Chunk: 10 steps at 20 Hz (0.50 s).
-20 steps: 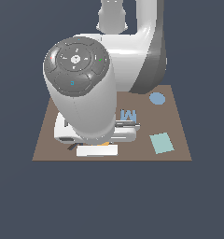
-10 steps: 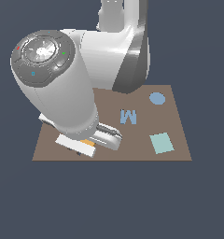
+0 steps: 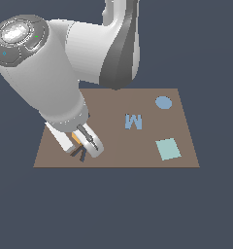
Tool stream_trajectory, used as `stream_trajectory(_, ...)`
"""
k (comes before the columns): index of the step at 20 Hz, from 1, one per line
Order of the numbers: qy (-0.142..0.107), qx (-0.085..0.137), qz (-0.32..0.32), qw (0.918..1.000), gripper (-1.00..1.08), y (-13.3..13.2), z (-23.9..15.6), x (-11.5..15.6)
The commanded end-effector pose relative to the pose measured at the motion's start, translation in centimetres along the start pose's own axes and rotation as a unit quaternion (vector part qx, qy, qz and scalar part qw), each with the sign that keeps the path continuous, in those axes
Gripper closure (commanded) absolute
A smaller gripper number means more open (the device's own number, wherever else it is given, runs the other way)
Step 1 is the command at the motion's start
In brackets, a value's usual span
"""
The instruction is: Insert a designated object into the corresponding slot on a board.
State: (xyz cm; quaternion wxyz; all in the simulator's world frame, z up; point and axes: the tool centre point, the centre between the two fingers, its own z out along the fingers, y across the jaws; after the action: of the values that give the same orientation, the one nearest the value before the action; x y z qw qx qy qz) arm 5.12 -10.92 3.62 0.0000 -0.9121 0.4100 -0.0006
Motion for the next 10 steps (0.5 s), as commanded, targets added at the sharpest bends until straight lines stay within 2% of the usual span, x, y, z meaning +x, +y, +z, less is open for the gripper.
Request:
stream_trajectory(1,0.0,0.0,0.061,0.9981,1.08,1.2,-0.1,-0.2)
stream_trajectory(5,0.0,0.0,0.155,0.9879,1.08,2.9,-0.2,-0.8)
stream_trajectory(10,0.0,0.0,0.256,0.9667,1.08,4.7,-0.3,-1.8)
